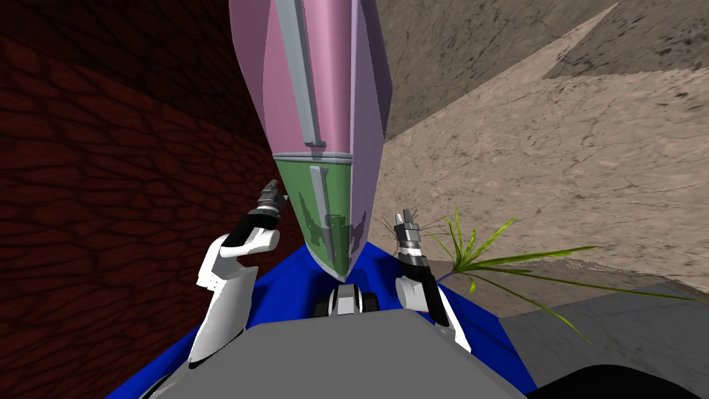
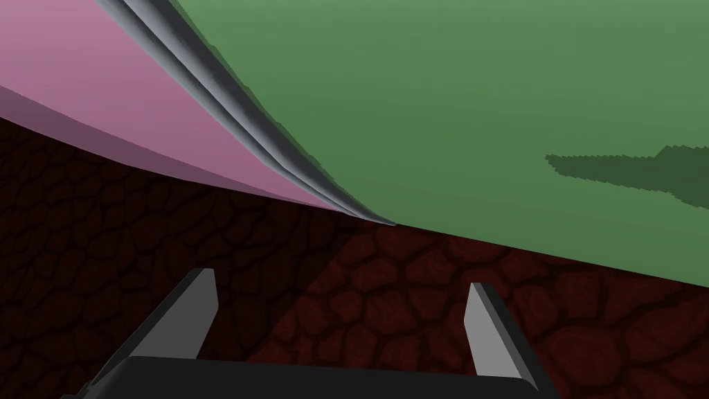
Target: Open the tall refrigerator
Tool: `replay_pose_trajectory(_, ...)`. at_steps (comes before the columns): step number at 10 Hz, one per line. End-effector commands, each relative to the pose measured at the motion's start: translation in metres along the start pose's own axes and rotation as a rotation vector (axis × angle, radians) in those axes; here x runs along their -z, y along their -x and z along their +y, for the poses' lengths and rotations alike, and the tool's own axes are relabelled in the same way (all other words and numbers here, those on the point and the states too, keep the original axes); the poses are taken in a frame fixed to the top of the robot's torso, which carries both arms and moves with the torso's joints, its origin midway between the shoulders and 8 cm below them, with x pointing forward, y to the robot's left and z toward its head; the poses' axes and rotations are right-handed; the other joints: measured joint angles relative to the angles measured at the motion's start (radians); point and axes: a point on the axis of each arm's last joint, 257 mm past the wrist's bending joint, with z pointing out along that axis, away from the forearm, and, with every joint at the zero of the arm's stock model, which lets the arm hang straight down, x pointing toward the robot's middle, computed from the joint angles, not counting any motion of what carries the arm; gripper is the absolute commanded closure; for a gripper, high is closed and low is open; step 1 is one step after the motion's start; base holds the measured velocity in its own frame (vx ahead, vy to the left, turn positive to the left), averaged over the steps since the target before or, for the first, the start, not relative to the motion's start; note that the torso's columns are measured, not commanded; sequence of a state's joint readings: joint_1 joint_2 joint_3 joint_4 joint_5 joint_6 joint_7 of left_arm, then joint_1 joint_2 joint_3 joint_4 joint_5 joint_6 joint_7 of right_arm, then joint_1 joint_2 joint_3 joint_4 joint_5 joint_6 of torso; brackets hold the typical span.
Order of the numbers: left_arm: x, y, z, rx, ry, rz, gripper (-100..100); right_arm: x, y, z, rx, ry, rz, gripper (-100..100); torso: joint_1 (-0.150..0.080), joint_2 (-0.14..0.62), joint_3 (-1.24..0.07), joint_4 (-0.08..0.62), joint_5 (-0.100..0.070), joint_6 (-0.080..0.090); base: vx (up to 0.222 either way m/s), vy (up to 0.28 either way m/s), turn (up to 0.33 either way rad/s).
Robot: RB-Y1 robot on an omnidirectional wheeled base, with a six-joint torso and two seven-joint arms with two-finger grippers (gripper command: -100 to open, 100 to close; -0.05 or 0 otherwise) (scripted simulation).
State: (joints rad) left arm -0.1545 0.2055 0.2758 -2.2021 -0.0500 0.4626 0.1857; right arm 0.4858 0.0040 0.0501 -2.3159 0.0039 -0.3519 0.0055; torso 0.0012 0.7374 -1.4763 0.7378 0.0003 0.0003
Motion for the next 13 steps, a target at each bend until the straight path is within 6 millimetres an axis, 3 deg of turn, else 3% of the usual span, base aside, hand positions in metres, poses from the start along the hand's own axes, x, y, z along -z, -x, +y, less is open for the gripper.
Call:
replay_pose_trajectory(1,-0.012,0.005,-0.013,0.012,0.008,-0.026,-100,0.000,0.000,0.000,0.000,0.000,0.000,0,-0.002,0.000,0.000,0.000,0.000,-0.001,-0.023,-0.061,0.104)
replay_pose_trajectory(2,-0.012,0.006,-0.006,0.012,0.032,-0.030,-100,0.000,0.000,0.000,0.000,0.000,0.000,0,-0.002,0.001,0.000,0.000,-0.001,0.000,-0.014,-0.029,-0.002)
replay_pose_trajectory(3,-0.020,0.014,-0.019,0.021,0.022,-0.053,-100,0.000,0.000,0.000,0.000,0.000,0.000,0,0.000,0.001,0.000,0.000,0.000,0.000,-0.020,-0.056,0.122)
replay_pose_trajectory(5,-0.022,0.013,-0.015,0.027,0.052,-0.057,-100,0.000,0.000,0.000,0.000,0.000,0.000,0,-0.002,0.001,0.000,0.000,-0.001,0.000,-0.015,-0.046,0.031)
replay_pose_trajectory(6,-0.029,0.021,-0.025,0.039,0.049,-0.081,-100,0.000,0.000,0.000,0.000,0.000,0.000,0,0.000,0.000,0.000,0.000,0.000,0.000,-0.021,-0.057,0.101)
replay_pose_trajectory(8,-0.031,0.019,-0.023,0.047,0.073,-0.083,-100,0.000,0.000,0.000,0.000,0.000,0.000,0,-0.002,0.001,0.001,0.000,-0.001,0.000,-0.019,-0.048,0.045)
replay_pose_trajectory(13,-0.047,0.030,-0.042,0.095,0.106,-0.129,-100,0.000,0.000,0.000,0.000,0.000,0.000,0,-0.002,0.001,0.001,0.000,0.000,-0.001,-0.015,-0.052,0.066)
